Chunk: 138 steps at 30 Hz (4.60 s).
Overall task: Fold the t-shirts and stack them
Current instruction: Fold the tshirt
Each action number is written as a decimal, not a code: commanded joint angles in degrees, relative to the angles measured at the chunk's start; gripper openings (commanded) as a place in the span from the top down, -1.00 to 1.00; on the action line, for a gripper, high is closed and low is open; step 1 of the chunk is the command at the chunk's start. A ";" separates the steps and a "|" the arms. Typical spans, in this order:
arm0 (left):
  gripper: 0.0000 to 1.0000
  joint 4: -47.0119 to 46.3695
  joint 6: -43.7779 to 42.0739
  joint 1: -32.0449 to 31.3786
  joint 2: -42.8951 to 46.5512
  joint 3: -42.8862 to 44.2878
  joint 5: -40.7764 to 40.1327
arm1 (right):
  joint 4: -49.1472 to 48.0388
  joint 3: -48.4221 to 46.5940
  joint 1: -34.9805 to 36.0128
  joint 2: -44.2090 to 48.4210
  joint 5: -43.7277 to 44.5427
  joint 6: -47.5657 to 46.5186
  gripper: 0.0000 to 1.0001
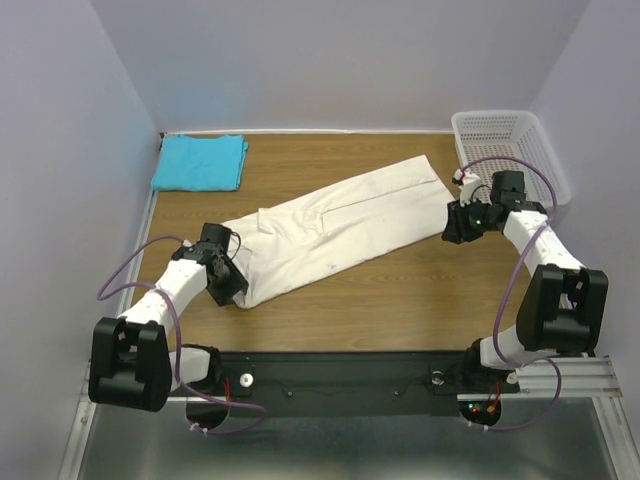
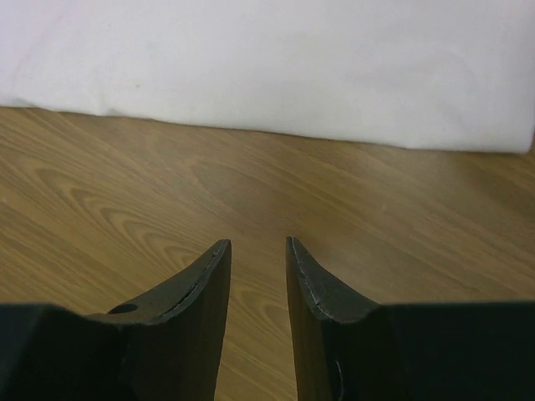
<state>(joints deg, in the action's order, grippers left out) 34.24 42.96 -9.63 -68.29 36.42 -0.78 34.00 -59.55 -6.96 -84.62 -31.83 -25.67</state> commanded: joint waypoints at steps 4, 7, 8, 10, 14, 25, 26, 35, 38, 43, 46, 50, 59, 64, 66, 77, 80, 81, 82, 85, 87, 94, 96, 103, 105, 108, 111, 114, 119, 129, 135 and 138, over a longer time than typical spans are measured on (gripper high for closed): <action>0.05 2.23 -5.77 -0.30 -0.18 4.62 -0.02 | -2.89 0.31 -2.09 0.77 1.07 0.01 0.23; 0.03 3.20 -7.10 -0.22 1.23 5.76 0.51 | -2.89 0.22 -2.18 0.77 1.33 0.09 0.22; 0.01 3.55 -7.36 -0.30 2.62 5.85 2.17 | -2.97 0.14 -2.27 0.77 1.68 0.09 0.22; 0.00 4.08 -7.54 -0.22 3.77 5.68 3.06 | -3.15 0.14 -2.35 0.51 3.18 0.18 0.22; -0.01 6.45 -6.14 -0.30 6.32 3.49 6.30 | -5.69 0.57 -3.05 -0.19 6.86 3.94 0.22; -0.03 2.42 -3.24 -0.39 6.42 -1.44 10.62 | -17.91 3.82 -3.32 -2.57 15.05 14.95 0.05; -0.03 2.24 -3.06 -0.30 6.24 -1.62 10.36 | -18.09 3.91 -3.32 -2.66 15.05 14.86 0.05; -0.03 -0.31 -2.27 -0.39 1.59 -2.24 8.51 | -19.06 5.14 -3.32 -1.78 13.90 15.12 0.04; -0.02 0.56 -2.09 -0.48 1.14 -1.97 7.37 | -19.06 5.06 -3.32 -1.86 13.56 15.04 0.04; 0.42 1.79 -1.39 -0.48 1.41 -1.27 6.67 | -19.06 4.79 -3.32 -1.87 12.76 15.39 0.04; 0.69 2.32 -1.39 -0.48 1.32 -0.65 6.49 | -18.97 4.79 -3.32 -1.34 12.59 15.48 0.04; 0.98 3.37 -2.26 -0.48 0.97 0.57 5.96 | -18.97 4.88 -3.32 0.33 12.15 16.00 0.04; 1.00 8.12 -3.67 -0.39 2.20 6.72 -0.96 | -18.97 4.88 -3.32 1.83 11.79 16.09 0.04; 1.00 7.42 -3.41 0.75 -0.17 6.38 0.07 | -18.97 5.06 -3.41 2.44 12.50 15.30 0.04; 1.00 8.47 -3.93 1.28 -1.40 6.90 -0.28 | -18.97 5.23 -3.32 2.79 12.67 14.78 0.04; 0.99 12.78 -2.00 2.77 -2.72 6.73 -3.97 | -17.83 3.83 -3.32 2.18 9.51 9.85 0.03; 0.98 13.39 -1.57 3.91 -2.81 7.08 -5.29 | -17.65 3.65 -3.32 2.00 9.25 9.32 0.03; 0.97 13.57 -1.48 4.26 -2.72 7.17 -5.20 | -17.65 3.65 -3.32 1.91 9.25 9.15 0.03; 0.94 13.83 -1.13 4.79 -2.81 7.17 -4.42 | -17.65 3.65 -3.32 1.57 9.51 9.06 0.03; 0.84 14.01 -0.25 5.14 -2.73 6.91 -2.40 | -17.74 3.65 -3.32 1.12 9.95 8.80 0.03; 0.72 13.93 0.81 6.11 -1.50 6.73 -0.63 | -17.65 3.74 -3.32 0.51 9.86 9.67 0.03; -0.22 17.18 3.10 7.43 5.35 15.23 -5.64 | -20.11 4.71 -3.23 -1.07 9.34 14.49 0.00; -0.53 16.65 1.96 7.43 7.98 18.05 -5.82 | -20.29 4.44 -3.23 -2.21 9.25 15.56 -0.01; -0.84 3.04 -2.00 7.52 19.59 10.79 6.30 | -24.49 6.20 -3.23 -2.31 20.05 22.66 -0.04; -0.85 0.66 -1.74 7.61 21.53 9.55 6.31 | -26.87 9.00 -3.23 -0.99 23.39 24.96 -0.04; -0.83 -2.07 -3.41 7.52 23.54 7.79 7.28 | -30.13 11.56 -3.23 0.86 20.95 23.05 -0.08; -0.81 -5.40 -5.51 7.52 25.74 6.30 8.51 | -27.86 11.21 -3.23 2.34 9.29 6.36 -0.13; -0.80 -7.78 -6.39 7.52 27.07 5.50 7.90 | -14.17 10.42 -3.23 4.19 -5.84 -17.66 -0.22; -0.79 -10.07 -8.33 7.52 26.72 5.67 7.46 | -3.07 12.53 -3.23 4.30 -8.08 -64.80 -0.36; -0.78 -10.77 -10.53 7.52 26.98 4.54 7.37 | 6.08 -4.33 -3.06 -13.89 -4.55 -81.11 -0.23; -0.78 -11.65 -10.44 7.52 26.98 2.95 8.42 | 5.90 -6.28 -1.66 -17.50 -0.96 -81.99 -0.16; -0.78 -12.09 -10.09 7.52 26.81 3.13 9.12 | 5.55 -6.81 -0.52 -18.82 1.68 -81.82 -0.13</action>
<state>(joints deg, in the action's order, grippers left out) 25.08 33.65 -2.46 -41.93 39.68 7.01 37.89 -64.79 -9.19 -101.97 -33.21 -104.81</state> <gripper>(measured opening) 0.891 0.571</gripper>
